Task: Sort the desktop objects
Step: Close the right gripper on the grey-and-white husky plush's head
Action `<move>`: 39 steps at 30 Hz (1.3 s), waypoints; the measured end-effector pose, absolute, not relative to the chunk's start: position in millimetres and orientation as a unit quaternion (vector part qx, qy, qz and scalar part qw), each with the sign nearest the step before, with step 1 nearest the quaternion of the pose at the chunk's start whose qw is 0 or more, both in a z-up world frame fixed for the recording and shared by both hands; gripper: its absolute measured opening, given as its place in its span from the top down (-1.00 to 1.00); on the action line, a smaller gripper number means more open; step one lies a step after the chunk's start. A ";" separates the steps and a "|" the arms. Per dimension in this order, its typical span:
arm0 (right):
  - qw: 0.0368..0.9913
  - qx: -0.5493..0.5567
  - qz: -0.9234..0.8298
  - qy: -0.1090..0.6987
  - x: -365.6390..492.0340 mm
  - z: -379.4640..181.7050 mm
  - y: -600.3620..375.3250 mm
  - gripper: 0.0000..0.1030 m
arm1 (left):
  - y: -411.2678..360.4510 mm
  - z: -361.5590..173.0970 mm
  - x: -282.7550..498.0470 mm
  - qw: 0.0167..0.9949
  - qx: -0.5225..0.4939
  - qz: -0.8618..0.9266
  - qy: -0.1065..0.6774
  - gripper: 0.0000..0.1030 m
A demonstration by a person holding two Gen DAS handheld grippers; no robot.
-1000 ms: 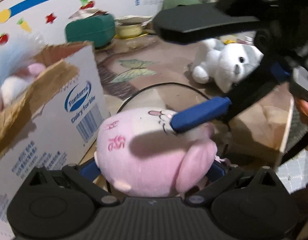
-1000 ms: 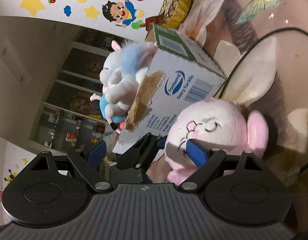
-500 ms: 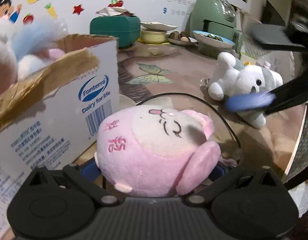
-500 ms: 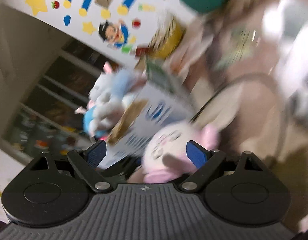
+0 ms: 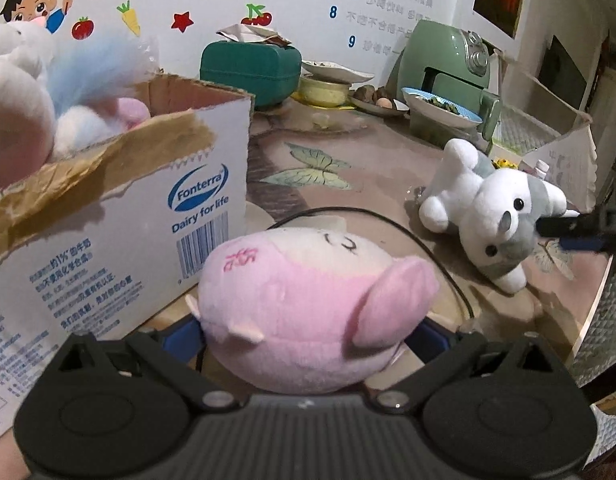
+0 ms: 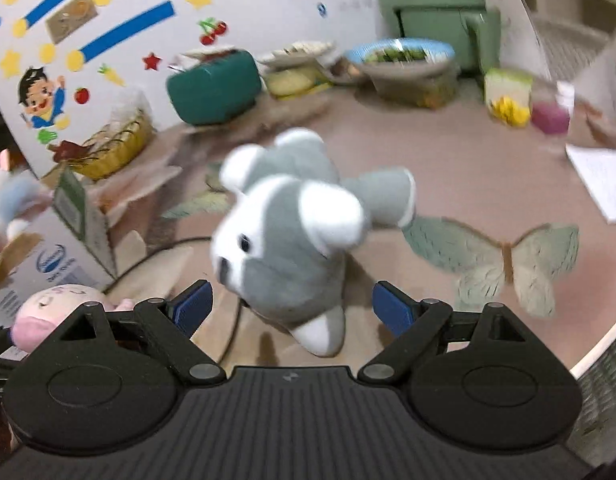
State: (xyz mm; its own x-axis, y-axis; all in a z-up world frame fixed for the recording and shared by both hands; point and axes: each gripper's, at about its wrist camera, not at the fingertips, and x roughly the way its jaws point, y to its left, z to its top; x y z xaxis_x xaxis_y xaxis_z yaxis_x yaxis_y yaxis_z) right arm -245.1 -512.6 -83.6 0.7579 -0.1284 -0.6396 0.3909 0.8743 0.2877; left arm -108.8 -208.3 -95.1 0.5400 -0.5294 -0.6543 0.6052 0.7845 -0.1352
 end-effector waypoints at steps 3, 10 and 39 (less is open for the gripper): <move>0.921 0.193 -0.126 0.314 -236.7 -94.8 -513.8 -1.00 | -210.9 -93.8 -109.1 0.878 0.052 -0.321 0.352 -0.99; 0.935 0.156 -0.119 0.294 -209.1 -99.8 -504.1 -1.00 | -216.9 -91.8 -108.8 0.881 0.056 -0.311 0.353 -0.99; 0.933 0.122 -0.056 0.333 -181.9 -90.4 -496.5 -0.99 | -219.2 -91.7 -101.7 0.877 0.058 -0.308 0.364 -1.00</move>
